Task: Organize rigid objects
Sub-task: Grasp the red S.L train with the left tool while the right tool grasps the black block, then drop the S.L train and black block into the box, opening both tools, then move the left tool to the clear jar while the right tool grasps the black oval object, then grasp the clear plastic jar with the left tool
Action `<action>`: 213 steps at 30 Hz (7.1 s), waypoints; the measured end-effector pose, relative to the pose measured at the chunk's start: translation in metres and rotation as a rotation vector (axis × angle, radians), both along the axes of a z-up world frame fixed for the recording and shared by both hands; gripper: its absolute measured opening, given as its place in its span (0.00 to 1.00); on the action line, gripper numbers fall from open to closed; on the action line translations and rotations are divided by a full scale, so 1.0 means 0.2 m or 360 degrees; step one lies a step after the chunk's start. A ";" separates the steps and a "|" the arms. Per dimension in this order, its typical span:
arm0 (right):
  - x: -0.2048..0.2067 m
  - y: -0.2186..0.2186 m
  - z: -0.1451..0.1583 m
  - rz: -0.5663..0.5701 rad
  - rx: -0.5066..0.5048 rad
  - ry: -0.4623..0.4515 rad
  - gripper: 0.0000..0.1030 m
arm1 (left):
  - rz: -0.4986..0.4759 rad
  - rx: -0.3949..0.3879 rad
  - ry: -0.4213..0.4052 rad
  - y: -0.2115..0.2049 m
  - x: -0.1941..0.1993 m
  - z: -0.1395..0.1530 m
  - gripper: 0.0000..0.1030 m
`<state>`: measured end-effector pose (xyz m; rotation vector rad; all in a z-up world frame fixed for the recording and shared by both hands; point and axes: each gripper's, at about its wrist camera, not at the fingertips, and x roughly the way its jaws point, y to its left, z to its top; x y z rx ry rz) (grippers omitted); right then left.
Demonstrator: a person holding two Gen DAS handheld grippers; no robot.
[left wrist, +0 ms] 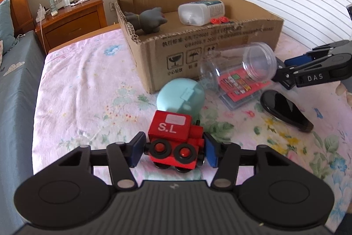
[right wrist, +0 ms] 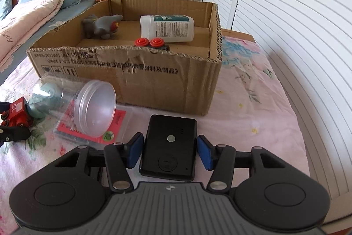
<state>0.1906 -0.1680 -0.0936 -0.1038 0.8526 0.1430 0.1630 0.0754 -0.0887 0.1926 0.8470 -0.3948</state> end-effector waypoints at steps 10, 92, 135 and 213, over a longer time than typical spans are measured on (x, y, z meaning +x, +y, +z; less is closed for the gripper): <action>0.01 0.00 0.00 0.0027 0.0009 0.0007 0.57 | -0.0098 -0.0028 0.0001 0.01 0.04 -0.01 0.57; 0.80 0.26 0.50 0.0328 -0.0162 -0.0055 0.55 | 0.0426 -0.0007 -0.0333 -0.05 -0.06 0.44 0.98; 0.00 0.08 0.29 0.0177 0.0119 -0.0030 1.00 | 0.0463 0.0013 -0.0181 -0.07 -0.21 0.35 0.98; -0.21 -0.03 -0.06 0.0083 0.0023 -0.0019 1.00 | 0.0283 -0.0072 -0.0061 -0.40 -0.04 0.25 0.98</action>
